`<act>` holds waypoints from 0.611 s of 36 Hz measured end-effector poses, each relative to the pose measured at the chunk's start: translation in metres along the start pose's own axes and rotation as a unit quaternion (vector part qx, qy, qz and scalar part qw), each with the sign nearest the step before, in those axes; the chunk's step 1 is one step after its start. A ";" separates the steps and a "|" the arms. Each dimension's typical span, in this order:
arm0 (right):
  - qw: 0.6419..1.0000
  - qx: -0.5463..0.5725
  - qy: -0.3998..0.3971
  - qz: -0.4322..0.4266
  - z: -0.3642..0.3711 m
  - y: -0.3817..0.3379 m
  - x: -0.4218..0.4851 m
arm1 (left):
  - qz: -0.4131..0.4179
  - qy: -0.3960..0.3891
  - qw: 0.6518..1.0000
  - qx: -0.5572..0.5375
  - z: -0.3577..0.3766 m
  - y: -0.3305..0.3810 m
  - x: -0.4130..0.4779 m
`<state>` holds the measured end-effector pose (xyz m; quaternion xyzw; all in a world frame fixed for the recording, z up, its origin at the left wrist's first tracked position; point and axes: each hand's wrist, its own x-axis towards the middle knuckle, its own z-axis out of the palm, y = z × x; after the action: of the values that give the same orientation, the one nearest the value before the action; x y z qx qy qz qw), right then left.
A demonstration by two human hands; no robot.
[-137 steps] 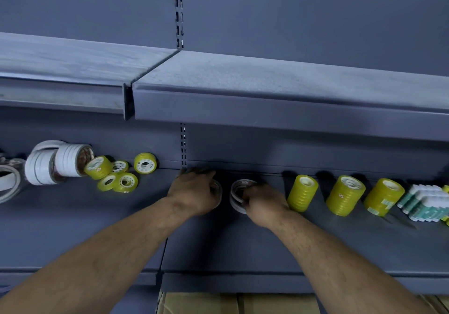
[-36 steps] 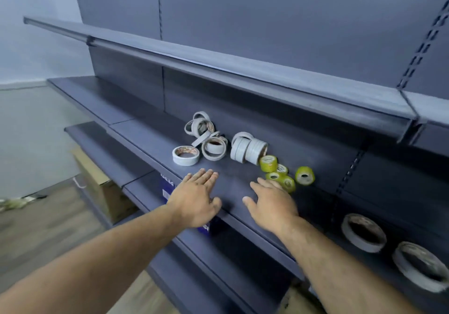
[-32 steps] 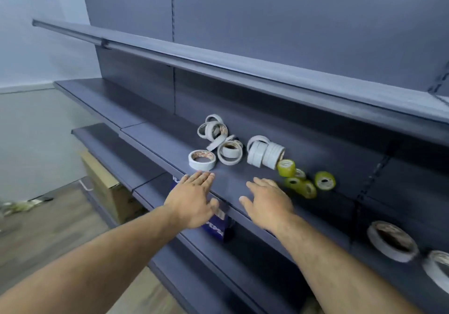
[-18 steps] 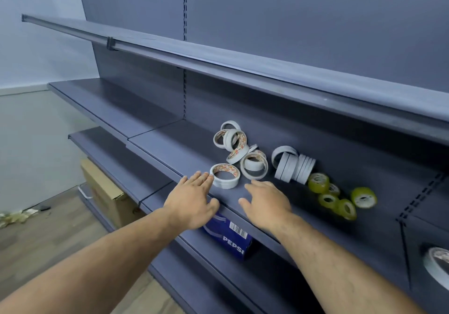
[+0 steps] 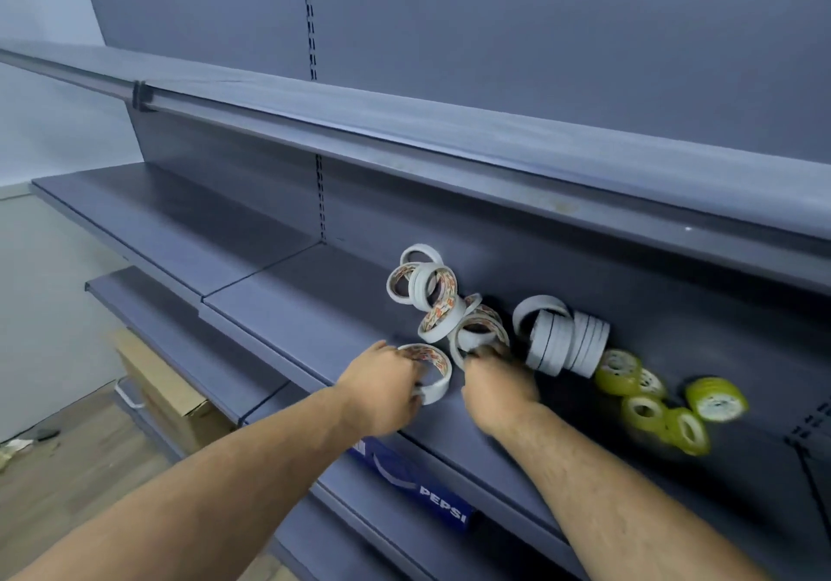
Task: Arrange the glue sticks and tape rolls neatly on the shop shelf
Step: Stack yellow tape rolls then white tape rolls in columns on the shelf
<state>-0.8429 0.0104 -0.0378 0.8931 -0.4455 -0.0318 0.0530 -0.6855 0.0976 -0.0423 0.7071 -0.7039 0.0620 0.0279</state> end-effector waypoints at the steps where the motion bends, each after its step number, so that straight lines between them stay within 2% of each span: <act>1: 1.000 -0.003 0.001 0.004 0.000 -0.001 0.000 | 0.003 -0.009 1.000 0.000 0.002 -0.001 0.003; 6: 1.000 -0.006 0.012 0.021 -0.005 -0.007 -0.001 | 0.042 -0.038 0.998 0.022 -0.004 -0.004 0.009; 15: 0.999 -0.020 0.022 0.039 0.000 -0.016 -0.006 | 0.065 -0.018 0.997 -0.044 -0.002 -0.012 0.016; 22: 0.998 -0.023 0.016 0.058 -0.004 -0.021 -0.003 | 0.087 -0.008 0.996 -0.022 -0.009 -0.012 0.018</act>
<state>-0.8273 0.0260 -0.0363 0.8647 -0.4949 -0.0249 0.0824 -0.6741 0.0810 -0.0305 0.6428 -0.7641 0.0432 0.0325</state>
